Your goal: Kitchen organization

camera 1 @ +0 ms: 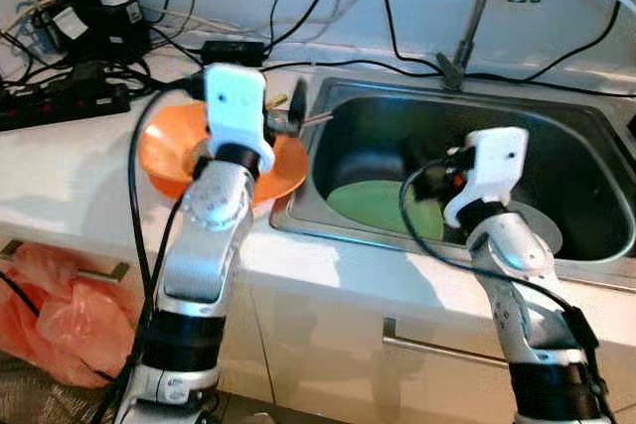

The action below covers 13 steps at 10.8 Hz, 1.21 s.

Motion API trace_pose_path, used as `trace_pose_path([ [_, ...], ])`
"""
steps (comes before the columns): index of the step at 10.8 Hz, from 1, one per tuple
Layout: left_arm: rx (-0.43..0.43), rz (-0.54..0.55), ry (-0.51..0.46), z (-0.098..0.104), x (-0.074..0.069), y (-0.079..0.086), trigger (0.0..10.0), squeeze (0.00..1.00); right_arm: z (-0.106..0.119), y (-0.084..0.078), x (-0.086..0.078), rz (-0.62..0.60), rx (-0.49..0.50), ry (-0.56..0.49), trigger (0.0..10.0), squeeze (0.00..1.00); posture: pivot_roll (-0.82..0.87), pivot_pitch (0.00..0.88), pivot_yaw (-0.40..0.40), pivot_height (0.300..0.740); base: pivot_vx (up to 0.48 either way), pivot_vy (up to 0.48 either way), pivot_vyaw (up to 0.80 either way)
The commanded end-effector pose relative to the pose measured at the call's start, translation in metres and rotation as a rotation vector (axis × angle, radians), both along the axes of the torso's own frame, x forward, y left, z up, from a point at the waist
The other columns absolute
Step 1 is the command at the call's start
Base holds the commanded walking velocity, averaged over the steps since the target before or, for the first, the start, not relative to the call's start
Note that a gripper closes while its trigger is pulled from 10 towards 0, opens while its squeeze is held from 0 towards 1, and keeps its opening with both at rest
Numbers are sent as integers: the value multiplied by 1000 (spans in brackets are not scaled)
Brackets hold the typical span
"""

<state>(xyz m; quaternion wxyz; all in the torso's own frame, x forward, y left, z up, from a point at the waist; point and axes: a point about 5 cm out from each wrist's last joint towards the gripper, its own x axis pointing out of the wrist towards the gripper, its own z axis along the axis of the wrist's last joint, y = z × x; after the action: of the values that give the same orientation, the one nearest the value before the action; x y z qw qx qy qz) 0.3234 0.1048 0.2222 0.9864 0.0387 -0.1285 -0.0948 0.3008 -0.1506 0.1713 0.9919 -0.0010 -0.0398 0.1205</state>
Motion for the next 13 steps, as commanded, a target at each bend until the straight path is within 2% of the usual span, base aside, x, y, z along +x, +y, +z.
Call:
trace_pose_path([
  [1,22,-19,58,-10,1,-1,10000,0,2,-1,-2,27,-3,4,10000,0,94,5,9,740,0,0,0],
  [2,25,-26,93,-17,2,-2,10000,0,1,0,-4,50,-1,18,10000,0,94,6,10,740,0,0,0],
  [3,63,-57,130,-24,3,-5,10000,0,2,3,-6,87,3,29,10000,0,92,8,11,740,0,0,0],
  [4,110,-86,155,-29,6,-9,10000,0,0,8,-10,151,73,112,10000,0,92,12,16,740,0,0,0],
  [5,155,-110,141,-25,11,-13,10000,0,1,6,-21,239,123,196,10000,0,84,14,25,740,0,0,0],
  [7,196,-132,119,-20,16,-12,10000,0,5,0,-30,273,137,215,10000,0,71,22,30,740,0,0,0],
  [13,244,-122,128,-27,31,-4,10000,0,6,8,-35,287,123,237,10000,0,73,17,30,740,0,0,0],
])
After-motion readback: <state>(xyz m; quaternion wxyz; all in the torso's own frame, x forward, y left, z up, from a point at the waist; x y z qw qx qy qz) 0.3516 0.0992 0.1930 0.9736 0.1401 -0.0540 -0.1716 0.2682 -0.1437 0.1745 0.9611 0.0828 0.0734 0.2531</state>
